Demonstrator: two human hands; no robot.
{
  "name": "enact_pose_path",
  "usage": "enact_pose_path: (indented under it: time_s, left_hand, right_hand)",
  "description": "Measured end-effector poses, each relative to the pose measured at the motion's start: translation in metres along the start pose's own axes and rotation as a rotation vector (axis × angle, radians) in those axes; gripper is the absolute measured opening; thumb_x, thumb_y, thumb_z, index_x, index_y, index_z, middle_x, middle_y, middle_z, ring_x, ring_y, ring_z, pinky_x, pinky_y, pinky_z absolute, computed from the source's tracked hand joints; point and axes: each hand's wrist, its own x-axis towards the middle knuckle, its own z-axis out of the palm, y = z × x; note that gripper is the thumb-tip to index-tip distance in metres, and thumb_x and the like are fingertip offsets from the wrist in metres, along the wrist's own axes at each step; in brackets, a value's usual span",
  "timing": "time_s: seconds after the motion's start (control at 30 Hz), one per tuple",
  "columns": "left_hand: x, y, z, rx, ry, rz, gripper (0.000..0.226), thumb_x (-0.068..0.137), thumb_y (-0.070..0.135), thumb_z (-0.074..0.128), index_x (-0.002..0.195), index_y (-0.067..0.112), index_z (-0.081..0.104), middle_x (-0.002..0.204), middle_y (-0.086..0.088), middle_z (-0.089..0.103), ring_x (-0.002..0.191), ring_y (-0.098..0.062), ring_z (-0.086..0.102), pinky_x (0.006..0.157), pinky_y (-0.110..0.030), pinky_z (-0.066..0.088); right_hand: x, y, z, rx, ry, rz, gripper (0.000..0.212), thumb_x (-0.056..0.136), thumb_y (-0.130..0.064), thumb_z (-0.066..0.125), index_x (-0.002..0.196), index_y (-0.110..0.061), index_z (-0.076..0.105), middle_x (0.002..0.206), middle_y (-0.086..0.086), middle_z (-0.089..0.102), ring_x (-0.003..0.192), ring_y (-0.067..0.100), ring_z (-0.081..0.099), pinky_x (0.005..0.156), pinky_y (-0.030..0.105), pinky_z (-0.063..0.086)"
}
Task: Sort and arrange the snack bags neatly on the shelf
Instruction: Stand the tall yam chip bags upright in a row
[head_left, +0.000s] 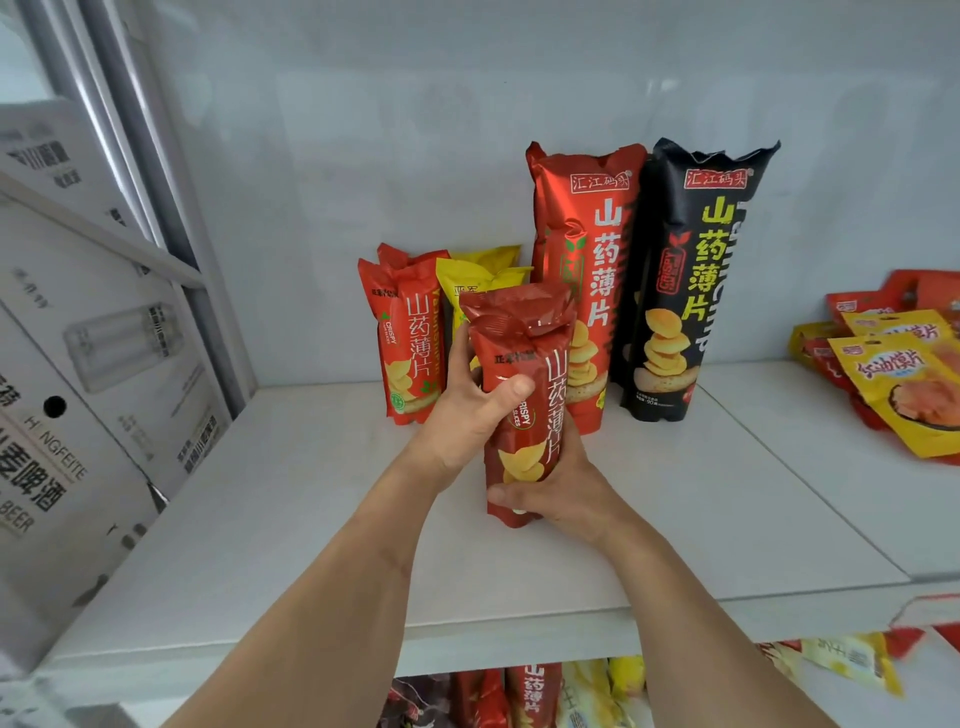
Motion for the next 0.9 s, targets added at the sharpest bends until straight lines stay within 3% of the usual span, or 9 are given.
enact_pose_path:
  time_s: [0.13, 0.27, 0.4, 0.47, 0.57, 0.63, 0.8, 0.9]
  left_hand:
    - [-0.008, 0.001, -0.001, 0.024, 0.041, -0.018, 0.137, 0.039, 0.085, 0.077, 0.154, 0.037, 0.019, 0.136, 0.012, 0.057, 0.113, 0.004, 0.063, 0.079, -0.012, 0.054]
    - [-0.025, 0.004, -0.013, 0.011, 0.111, -0.032, 0.135, 0.038, 0.084, 0.079, 0.151, 0.035, 0.026, 0.134, 0.007, 0.062, 0.116, -0.009, 0.066, 0.093, -0.028, 0.057]
    - [-0.048, 0.011, -0.038, 0.006, 0.181, -0.034, 0.123, 0.04, 0.082, 0.08, 0.144, 0.031, 0.038, 0.131, 0.002, 0.066, 0.115, -0.015, 0.067, 0.091, -0.029, 0.057]
    - [-0.061, 0.014, -0.051, 0.005, 0.206, -0.046, 0.12, 0.038, 0.081, 0.081, 0.14, 0.031, 0.042, 0.129, 0.002, 0.067, 0.114, -0.014, 0.068, 0.092, -0.03, 0.057]
    - [-0.074, 0.019, -0.063, 0.04, 0.214, -0.035, 0.117, 0.041, 0.079, 0.082, 0.14, 0.031, 0.042, 0.133, 0.002, 0.064, 0.116, -0.01, 0.066, 0.085, -0.02, 0.056]
    - [-0.078, 0.021, -0.066, 0.069, 0.214, -0.036, 0.121, 0.043, 0.078, 0.083, 0.144, 0.029, 0.039, 0.137, 0.001, 0.06, 0.119, -0.011, 0.064, 0.084, -0.019, 0.056]
    - [-0.085, 0.018, -0.067, 0.106, 0.236, -0.039, 0.124, 0.046, 0.074, 0.085, 0.15, 0.032, 0.03, 0.146, 0.0, 0.05, 0.13, -0.015, 0.056, 0.094, -0.029, 0.055]
    - [-0.091, 0.009, -0.065, 0.188, 0.291, -0.051, 0.128, 0.047, 0.075, 0.084, 0.153, 0.037, 0.023, 0.154, 0.006, 0.041, 0.141, -0.014, 0.042, 0.11, -0.044, 0.045]
  right_hand:
    - [-0.005, -0.002, 0.005, -0.02, -0.041, -0.004, 0.118, 0.047, -0.034, 0.094, 0.139, -0.05, 0.024, 0.127, -0.014, 0.06, 0.115, 0.005, 0.061, 0.093, 0.03, 0.054]
    - [-0.015, -0.004, 0.026, -0.022, -0.068, -0.016, 0.112, 0.048, -0.035, 0.094, 0.135, -0.049, 0.025, 0.127, -0.015, 0.057, 0.116, 0.004, 0.059, 0.092, 0.028, 0.054]
    - [-0.023, -0.011, 0.056, -0.04, -0.111, -0.03, 0.107, 0.051, -0.034, 0.094, 0.132, -0.051, 0.025, 0.123, -0.018, 0.056, 0.11, 0.003, 0.059, 0.069, 0.017, 0.056]
    - [-0.023, -0.012, 0.067, -0.071, -0.136, -0.042, 0.112, 0.047, -0.042, 0.094, 0.137, -0.049, 0.026, 0.127, -0.017, 0.055, 0.112, 0.005, 0.06, 0.075, 0.023, 0.059]
    - [-0.023, -0.01, 0.075, -0.163, -0.143, -0.083, 0.121, 0.037, -0.06, 0.094, 0.138, -0.056, 0.026, 0.132, -0.019, 0.053, 0.12, 0.011, 0.057, 0.091, 0.041, 0.057]
    - [-0.022, -0.008, 0.074, -0.18, -0.148, -0.087, 0.12, 0.036, -0.062, 0.093, 0.137, -0.058, 0.028, 0.133, -0.018, 0.054, 0.122, 0.013, 0.057, 0.094, 0.044, 0.055]
    - [-0.026, -0.004, 0.063, -0.223, -0.166, -0.093, 0.106, 0.044, -0.064, 0.09, 0.134, -0.054, 0.035, 0.134, -0.018, 0.054, 0.121, 0.009, 0.057, 0.097, 0.041, 0.053]
    - [-0.035, -0.012, 0.055, -0.275, -0.184, -0.08, 0.067, 0.068, -0.049, 0.085, 0.122, -0.047, 0.045, 0.117, -0.024, 0.058, 0.109, 0.003, 0.06, 0.092, 0.027, 0.051]
